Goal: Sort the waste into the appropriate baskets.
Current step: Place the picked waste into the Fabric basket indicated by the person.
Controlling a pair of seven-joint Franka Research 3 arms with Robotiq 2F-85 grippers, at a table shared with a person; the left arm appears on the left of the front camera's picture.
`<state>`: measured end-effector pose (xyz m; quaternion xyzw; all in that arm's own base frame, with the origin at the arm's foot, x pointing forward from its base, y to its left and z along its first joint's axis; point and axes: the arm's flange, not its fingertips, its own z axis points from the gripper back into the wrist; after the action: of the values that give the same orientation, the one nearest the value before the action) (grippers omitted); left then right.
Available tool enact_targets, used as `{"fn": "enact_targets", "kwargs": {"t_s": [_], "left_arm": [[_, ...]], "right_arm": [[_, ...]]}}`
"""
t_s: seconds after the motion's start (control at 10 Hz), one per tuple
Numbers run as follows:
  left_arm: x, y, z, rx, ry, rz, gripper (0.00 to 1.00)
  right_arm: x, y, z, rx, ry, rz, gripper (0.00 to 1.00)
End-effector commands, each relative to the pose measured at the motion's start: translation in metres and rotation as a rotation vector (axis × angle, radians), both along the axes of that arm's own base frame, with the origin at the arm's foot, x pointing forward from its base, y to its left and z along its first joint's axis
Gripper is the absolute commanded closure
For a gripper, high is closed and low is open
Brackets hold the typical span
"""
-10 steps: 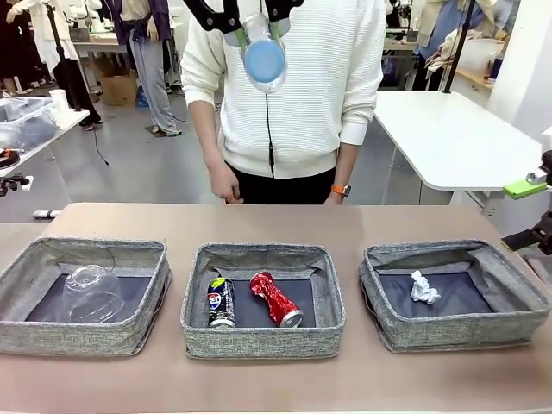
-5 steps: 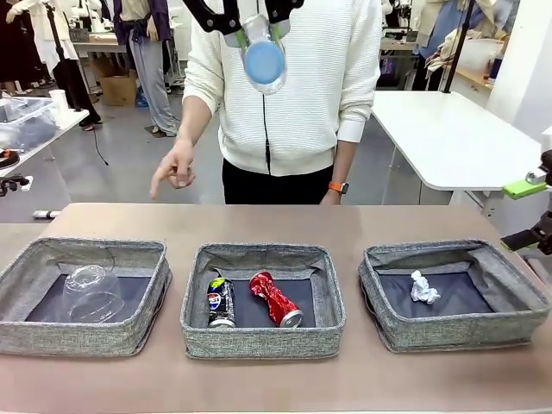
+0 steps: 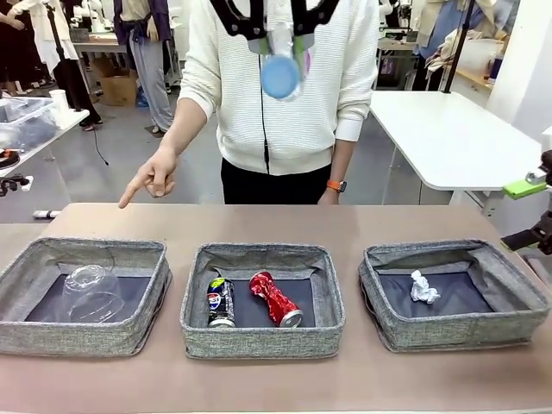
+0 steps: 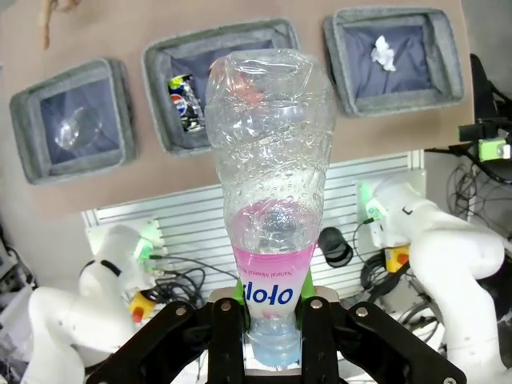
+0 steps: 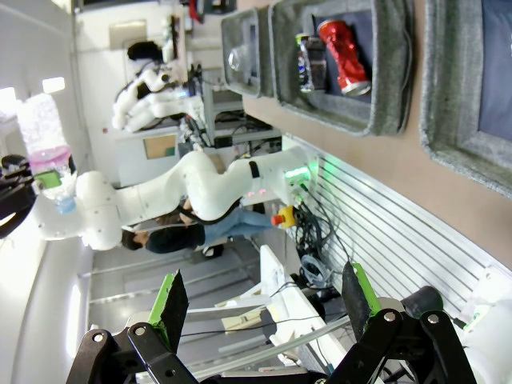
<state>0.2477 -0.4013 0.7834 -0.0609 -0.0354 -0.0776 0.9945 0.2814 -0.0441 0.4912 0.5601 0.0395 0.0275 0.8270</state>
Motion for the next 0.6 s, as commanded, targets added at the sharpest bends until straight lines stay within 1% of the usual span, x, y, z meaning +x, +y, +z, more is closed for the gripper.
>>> {"fn": "enact_targets", "kwargs": {"t_s": [0.0,0.1,0.2,0.3,0.5], "left_arm": [[0.002,0.036,-0.014,0.004,0.019,-0.016,0.78],[0.004,0.048,-0.021,-0.003,0.021,-0.024,0.78],[0.004,0.051,-0.023,0.005,-0.004,-0.027,0.78],[0.003,0.051,-0.023,0.006,-0.007,-0.034,0.78],[0.005,0.056,-0.025,0.004,0.003,-0.033,0.78]], "right_arm": [[0.001,-0.001,0.002,0.017,-0.007,0.005,0.00],[0.001,-0.001,0.002,0.017,-0.007,0.005,0.00],[0.001,-0.001,0.002,0.017,-0.007,0.005,0.00],[0.001,-0.001,0.002,0.017,-0.007,0.005,0.00],[0.001,-0.001,0.002,0.017,-0.007,0.005,0.00]]}}
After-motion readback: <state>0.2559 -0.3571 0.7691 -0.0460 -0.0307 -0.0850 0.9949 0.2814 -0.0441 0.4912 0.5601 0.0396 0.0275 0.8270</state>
